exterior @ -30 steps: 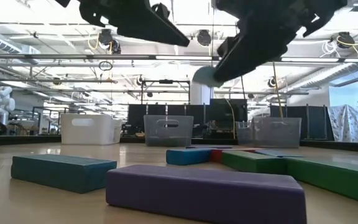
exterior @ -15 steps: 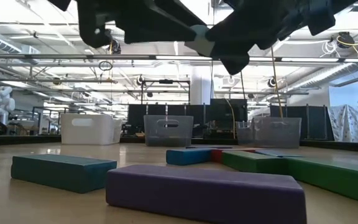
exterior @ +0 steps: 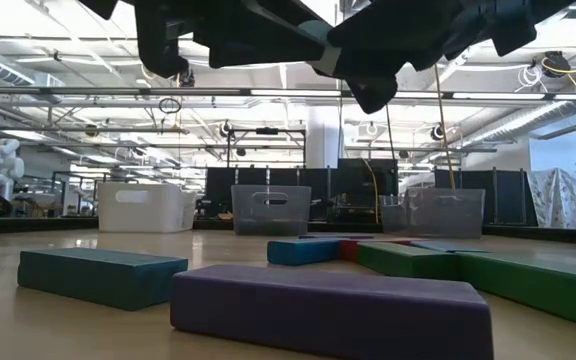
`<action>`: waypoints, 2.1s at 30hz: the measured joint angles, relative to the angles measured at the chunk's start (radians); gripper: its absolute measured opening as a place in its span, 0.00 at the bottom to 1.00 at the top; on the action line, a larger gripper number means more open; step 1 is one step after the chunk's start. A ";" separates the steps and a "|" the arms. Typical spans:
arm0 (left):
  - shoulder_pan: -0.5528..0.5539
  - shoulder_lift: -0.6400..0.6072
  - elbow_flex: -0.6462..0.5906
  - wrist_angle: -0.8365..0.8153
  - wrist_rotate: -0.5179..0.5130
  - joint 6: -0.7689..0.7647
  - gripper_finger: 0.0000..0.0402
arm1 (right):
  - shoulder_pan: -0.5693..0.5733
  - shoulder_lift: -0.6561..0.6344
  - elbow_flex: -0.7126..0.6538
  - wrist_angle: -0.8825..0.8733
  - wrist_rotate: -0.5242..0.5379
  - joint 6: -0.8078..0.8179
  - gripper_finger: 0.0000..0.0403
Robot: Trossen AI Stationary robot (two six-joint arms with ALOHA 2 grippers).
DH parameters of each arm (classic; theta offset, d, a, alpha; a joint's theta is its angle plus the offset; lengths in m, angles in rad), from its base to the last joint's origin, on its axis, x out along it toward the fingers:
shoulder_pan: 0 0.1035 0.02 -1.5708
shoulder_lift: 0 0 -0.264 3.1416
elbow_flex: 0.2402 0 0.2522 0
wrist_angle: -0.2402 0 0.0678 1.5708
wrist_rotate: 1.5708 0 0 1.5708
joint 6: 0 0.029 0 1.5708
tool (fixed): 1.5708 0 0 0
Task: Sort blocks by size
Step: Put the light blue half circle block into the left black bin
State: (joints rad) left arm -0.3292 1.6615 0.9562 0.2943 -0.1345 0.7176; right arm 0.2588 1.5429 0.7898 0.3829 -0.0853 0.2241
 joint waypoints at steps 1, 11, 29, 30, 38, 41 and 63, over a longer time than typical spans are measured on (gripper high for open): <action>0.000 0.000 0.000 0.006 0.000 0.000 0.42 | 0.000 0.000 0.000 0.002 -0.001 0.001 0.31; -0.001 0.001 0.000 0.033 0.003 0.013 0.21 | 0.000 0.000 0.001 0.022 -0.009 0.048 0.32; 0.004 0.001 0.001 0.111 -0.061 -0.009 0.21 | -0.005 -0.076 0.003 -0.309 0.052 0.105 0.45; 0.005 0.001 0.001 0.119 -0.061 -0.009 0.21 | -0.004 -0.085 0.003 -0.332 0.067 0.109 0.45; 0.053 0.001 0.001 0.120 -0.080 -0.051 0.21 | 0.003 -0.114 0.003 -0.482 0.160 0.152 0.45; 0.080 0.001 0.001 0.117 -0.080 -0.077 0.21 | 0.003 -0.113 0.001 -0.560 0.199 0.185 0.45; 0.468 0.001 0.001 0.105 -0.156 -0.198 0.22 | 0.013 -0.113 0.001 -0.721 0.272 0.295 0.45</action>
State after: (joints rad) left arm 0.1388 1.6623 0.9569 0.3996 -0.2905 0.5191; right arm 0.2714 1.4303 0.7910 -0.3386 0.1868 0.5194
